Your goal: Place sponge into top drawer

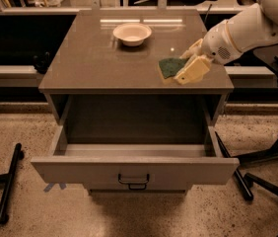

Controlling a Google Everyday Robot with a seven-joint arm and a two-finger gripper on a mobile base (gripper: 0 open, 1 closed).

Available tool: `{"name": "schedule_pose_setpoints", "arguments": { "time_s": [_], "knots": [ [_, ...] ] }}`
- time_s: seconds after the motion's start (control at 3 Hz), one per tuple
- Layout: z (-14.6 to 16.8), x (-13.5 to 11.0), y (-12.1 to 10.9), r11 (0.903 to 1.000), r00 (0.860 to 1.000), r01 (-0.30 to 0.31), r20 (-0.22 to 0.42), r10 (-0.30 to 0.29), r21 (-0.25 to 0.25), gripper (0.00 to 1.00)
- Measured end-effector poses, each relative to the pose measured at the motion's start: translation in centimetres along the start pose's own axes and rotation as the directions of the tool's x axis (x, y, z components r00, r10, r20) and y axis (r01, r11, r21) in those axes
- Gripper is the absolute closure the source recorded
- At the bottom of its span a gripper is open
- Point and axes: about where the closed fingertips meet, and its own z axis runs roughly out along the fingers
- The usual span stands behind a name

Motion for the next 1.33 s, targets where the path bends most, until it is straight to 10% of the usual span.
{"name": "schedule_pose_setpoints", "arguments": {
  "time_s": [0.67, 1.33],
  "knots": [
    [3.5, 2.5, 3.9, 0.9909, 0.993, -0.113, -0.036, 0.110, -0.074, 1.00],
    [11.2, 7.0, 8.3, 0.9539, 0.965, -0.261, -0.077, 0.252, -0.149, 1.00]
  ]
}}
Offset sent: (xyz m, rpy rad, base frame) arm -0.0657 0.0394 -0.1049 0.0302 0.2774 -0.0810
